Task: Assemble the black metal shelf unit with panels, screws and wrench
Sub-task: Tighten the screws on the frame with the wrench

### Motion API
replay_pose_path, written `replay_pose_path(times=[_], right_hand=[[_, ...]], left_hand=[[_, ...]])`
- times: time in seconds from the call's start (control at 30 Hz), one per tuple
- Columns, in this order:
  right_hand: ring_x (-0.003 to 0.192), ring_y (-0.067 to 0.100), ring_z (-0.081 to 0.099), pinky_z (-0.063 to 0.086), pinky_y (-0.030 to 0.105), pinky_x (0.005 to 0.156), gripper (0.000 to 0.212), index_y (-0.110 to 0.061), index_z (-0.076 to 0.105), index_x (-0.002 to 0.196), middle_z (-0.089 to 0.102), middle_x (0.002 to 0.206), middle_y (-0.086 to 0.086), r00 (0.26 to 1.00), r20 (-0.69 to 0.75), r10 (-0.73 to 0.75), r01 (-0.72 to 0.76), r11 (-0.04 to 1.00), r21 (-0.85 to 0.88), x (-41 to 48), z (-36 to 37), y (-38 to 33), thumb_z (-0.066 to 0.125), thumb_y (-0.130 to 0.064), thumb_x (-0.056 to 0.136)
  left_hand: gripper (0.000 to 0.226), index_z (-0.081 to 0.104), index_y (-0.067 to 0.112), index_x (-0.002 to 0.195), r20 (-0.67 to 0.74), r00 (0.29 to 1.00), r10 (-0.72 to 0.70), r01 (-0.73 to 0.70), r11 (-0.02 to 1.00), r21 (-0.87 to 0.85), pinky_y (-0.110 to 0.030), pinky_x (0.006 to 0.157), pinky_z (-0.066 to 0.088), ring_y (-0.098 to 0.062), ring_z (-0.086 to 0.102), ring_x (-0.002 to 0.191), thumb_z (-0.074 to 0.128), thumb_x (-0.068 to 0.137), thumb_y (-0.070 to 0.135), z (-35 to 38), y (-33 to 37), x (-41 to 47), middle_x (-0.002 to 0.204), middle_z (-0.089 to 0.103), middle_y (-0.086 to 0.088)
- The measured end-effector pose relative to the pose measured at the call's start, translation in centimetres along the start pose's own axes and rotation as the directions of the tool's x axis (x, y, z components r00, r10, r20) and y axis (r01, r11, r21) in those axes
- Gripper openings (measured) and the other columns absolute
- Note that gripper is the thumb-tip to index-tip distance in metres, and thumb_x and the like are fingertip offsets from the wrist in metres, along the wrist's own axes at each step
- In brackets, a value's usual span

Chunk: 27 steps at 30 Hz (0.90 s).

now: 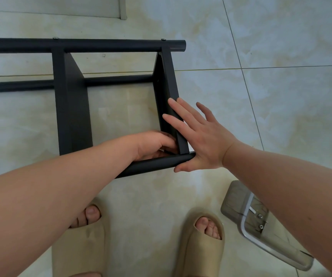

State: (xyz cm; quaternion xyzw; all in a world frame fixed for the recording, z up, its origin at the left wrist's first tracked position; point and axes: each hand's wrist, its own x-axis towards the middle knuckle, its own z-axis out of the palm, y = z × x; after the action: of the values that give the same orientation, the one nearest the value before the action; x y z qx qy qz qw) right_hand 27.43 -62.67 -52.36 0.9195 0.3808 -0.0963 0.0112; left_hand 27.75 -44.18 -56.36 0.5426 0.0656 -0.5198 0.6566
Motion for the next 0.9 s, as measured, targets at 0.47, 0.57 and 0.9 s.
replay_pose_path(times=[0.47, 0.57, 0.9], right_hand=[[0.157, 0.030, 0.005, 0.018, 0.061, 0.121, 0.121, -0.014, 0.021, 0.160, 0.003, 0.169, 0.013, 1.000, -0.007, -0.001, 0.002, 1.000, 0.013, -0.01, 0.05, 0.01, 0.040, -0.094, 0.072], [0.156, 0.030, 0.005, 0.018, 0.061, 0.120, 0.121, -0.014, 0.021, 0.160, 0.004, 0.169, 0.013, 1.000, -0.010, -0.001, 0.001, 1.000, 0.020, -0.01, 0.09, 0.01, 0.041, -0.093, 0.071], [0.156, 0.030, 0.006, 0.019, 0.061, 0.120, 0.120, -0.014, 0.021, 0.160, 0.005, 0.169, 0.013, 1.000, -0.020, -0.004, 0.004, 1.000, 0.018, -0.01, 0.07, 0.02, 0.040, -0.093, 0.072]], left_hand=[[0.019, 0.060, 0.003, 0.093, 0.067, 0.998, -0.012, 0.019, 0.993, -0.120, -0.030, 0.063, 0.055, -0.020, 0.066, 0.068, 0.045, 0.092, -0.008, -0.05, 0.18, -0.15, 0.077, 0.062, -0.011], [0.017, 0.065, 0.005, 0.092, 0.075, 0.997, -0.006, 0.010, 0.999, -0.052, -0.028, 0.065, 0.053, -0.016, 0.066, 0.069, 0.049, 0.093, 0.000, 0.08, 0.16, -0.15, 0.074, 0.067, -0.006], [0.017, 0.062, 0.001, 0.092, 0.061, 0.998, -0.005, 0.008, 0.999, -0.046, -0.031, 0.067, 0.054, -0.022, 0.066, 0.071, 0.048, 0.092, -0.009, -0.09, 0.09, -0.13, 0.077, 0.064, -0.012]])
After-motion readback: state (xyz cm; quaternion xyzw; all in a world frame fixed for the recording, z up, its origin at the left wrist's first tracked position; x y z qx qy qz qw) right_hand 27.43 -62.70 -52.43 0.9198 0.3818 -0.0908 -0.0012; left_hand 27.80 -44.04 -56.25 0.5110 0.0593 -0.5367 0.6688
